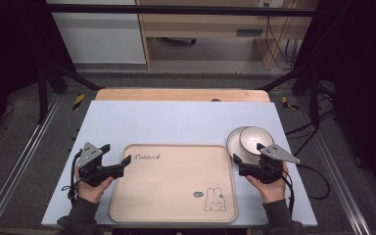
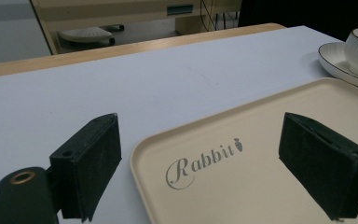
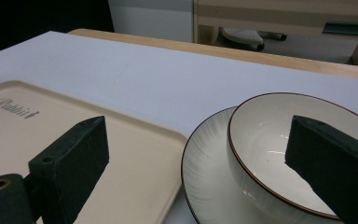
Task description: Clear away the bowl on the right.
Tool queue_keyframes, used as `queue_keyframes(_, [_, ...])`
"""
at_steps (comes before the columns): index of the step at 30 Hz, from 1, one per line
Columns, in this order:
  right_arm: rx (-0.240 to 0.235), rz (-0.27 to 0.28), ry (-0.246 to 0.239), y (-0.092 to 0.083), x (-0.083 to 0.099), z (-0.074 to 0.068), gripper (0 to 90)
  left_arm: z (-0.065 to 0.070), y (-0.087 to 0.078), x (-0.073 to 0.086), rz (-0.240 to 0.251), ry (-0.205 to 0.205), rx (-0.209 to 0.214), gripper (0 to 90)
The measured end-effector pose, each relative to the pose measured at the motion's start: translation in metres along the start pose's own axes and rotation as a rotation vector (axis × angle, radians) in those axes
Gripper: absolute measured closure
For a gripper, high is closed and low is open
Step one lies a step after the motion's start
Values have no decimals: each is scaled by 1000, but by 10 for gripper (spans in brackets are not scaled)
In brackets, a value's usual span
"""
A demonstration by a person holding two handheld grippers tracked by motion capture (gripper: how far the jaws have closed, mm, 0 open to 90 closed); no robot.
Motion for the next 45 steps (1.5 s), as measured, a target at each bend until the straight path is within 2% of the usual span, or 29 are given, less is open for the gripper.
queue_keyframes(10, [-1,-9,-6,-1,0,-2,67,0,0,1,-2,0,3,125])
queue_keyframes(22, [32,-9,-20,-3,-5,2,68,-1,0,2,-5,-1,1,126])
queue_keyframes(23, [33,-10,-7,-4,-6,2,68,-1,0,2,-6,-1,0,126])
queue_keyframes(32, [53,-17,-6,-3,-8,8,72,0,1,3,-9,2,2,125])
queue_keyframes(45, [106,-37,25,-3,-13,23,84,-1,1,3,-12,0,2,127])
Point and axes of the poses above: each handheld gripper's, and its own axes: y roughly forward along the jaws, x roughly out of its underside, z roughly to its right, the point moved 4 cm from there along y, roughly forward along the jaws, and after that the axes turned 3 degrees about z, right-handed, at the moved point
